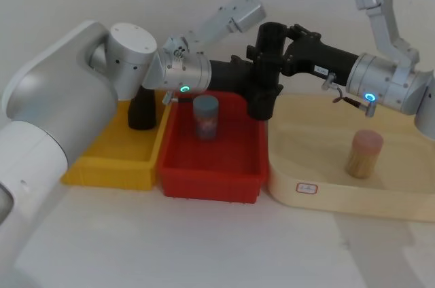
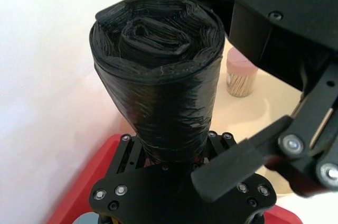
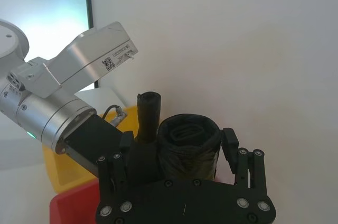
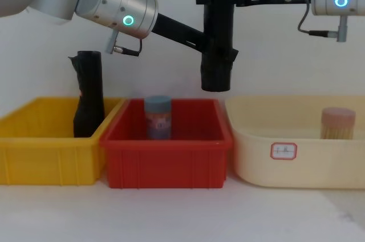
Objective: Pick up the garbage bag with the one hand and transfer it to the other hand.
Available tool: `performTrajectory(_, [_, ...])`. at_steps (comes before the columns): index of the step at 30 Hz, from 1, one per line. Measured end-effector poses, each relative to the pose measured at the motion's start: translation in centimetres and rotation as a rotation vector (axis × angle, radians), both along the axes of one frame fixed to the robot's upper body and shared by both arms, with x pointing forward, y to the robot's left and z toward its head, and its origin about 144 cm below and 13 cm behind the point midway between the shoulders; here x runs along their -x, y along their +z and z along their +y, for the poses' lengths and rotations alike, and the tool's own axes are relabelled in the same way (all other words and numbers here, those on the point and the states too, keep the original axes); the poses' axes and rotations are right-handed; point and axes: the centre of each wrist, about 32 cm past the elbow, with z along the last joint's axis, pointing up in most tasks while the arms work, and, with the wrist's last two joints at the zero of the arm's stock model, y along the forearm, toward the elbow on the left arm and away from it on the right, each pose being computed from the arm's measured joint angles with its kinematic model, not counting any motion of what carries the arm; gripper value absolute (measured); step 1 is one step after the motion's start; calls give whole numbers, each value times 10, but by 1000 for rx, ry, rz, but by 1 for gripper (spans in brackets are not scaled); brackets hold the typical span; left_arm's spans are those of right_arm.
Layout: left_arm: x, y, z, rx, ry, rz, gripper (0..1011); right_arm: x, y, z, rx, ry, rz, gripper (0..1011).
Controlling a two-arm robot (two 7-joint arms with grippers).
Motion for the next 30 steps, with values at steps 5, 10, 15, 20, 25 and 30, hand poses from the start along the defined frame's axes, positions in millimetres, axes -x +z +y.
performTrajectory(5, [0, 0, 0, 6, -2, -2, 436, -3, 0, 2, 4, 7, 2, 1001])
performTrajectory(10, [0, 1, -1, 13, -9, -2, 436, -5, 0, 4, 5, 13, 4, 1001])
performTrajectory(15, [-1, 3, -5, 20, -23, -3, 436, -7, 0, 5, 4, 17, 4, 1001])
performTrajectory(20, [-2, 5, -7, 22, -29, -1, 436, -8, 0, 6, 3, 18, 2, 1001])
performTrajectory(25, [-2, 6, -9, 22, -34, 0, 436, -8, 0, 6, 4, 18, -2, 1001])
performTrajectory(30, [-2, 6, -10, 23, -38, 1, 436, -9, 0, 6, 4, 17, -4, 1001])
